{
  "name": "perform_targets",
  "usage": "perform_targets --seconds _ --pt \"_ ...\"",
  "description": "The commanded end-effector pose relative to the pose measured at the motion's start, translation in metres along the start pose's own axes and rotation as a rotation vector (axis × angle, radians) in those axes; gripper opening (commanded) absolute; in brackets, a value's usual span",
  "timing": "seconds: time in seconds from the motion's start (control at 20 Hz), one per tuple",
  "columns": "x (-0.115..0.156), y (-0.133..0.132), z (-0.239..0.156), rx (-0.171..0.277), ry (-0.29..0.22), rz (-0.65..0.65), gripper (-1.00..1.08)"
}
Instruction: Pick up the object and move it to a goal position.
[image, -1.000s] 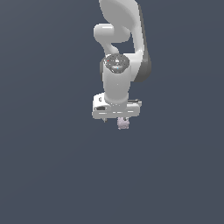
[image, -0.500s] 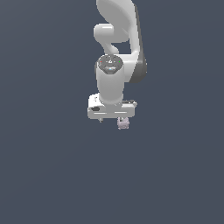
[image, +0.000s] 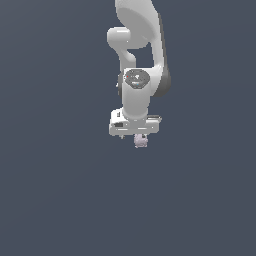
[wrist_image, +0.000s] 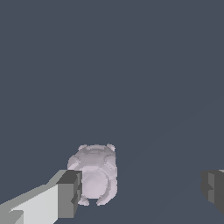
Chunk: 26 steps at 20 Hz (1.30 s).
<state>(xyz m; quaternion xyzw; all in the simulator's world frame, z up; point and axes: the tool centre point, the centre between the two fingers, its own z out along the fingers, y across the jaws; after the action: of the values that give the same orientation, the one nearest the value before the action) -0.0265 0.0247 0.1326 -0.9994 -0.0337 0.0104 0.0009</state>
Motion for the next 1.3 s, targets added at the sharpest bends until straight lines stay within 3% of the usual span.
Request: perform_targets --seconds 0.0,0.5,0.9,1.25 --pt "-0.01 -0.012 0.012 -0.002 0.005 -0.009 1.0" --pt "-0.038 -0.042 0.041 -0.003 0.019 -0.033 1.0" --pt "-0.04 -0.045 0.045 -0.003 0.019 -0.035 1.0" --pt "-0.041 -0.045 0.074 -0.003 0.02 -0.035 1.0"
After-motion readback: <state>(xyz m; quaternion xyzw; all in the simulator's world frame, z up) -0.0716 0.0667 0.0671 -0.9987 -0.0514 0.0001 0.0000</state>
